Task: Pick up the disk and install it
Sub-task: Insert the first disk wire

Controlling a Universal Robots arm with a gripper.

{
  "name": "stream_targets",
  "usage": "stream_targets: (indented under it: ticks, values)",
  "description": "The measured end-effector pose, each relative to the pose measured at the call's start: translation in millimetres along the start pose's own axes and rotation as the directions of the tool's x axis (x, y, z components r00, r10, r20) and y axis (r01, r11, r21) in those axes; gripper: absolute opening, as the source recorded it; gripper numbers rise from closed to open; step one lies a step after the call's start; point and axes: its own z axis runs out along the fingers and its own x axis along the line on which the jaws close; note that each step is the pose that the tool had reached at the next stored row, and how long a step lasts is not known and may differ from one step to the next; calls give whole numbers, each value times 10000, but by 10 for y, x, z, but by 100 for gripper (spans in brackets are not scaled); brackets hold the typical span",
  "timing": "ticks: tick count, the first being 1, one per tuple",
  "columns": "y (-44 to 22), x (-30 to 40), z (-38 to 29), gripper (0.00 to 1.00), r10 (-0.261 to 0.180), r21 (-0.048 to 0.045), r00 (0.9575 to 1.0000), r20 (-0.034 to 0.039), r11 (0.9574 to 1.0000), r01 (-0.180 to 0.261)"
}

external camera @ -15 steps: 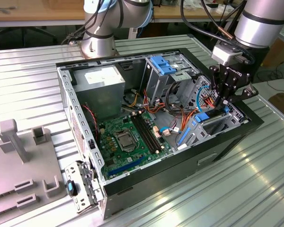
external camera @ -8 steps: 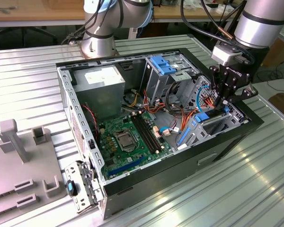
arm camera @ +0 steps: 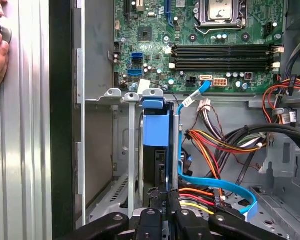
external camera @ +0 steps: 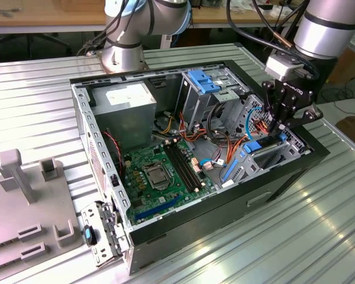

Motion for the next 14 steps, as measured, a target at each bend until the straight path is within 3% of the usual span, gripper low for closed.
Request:
stream_targets:
  ticks: [1, 2, 4, 6, 14]
  values:
    - [0, 3, 0, 17, 7, 2, 9999, 115, 10000, -7]
    - [0, 6, 1, 17, 11, 3, 9998, 183, 10000, -11]
    - [1, 33, 5, 17, 13, 4, 9997, 230, 10000, -13]
    - [1, 69, 9, 17, 20, 5, 9995, 328, 10000, -20]
    - [2, 114, 14, 17, 33, 8, 9984, 558, 10000, -34]
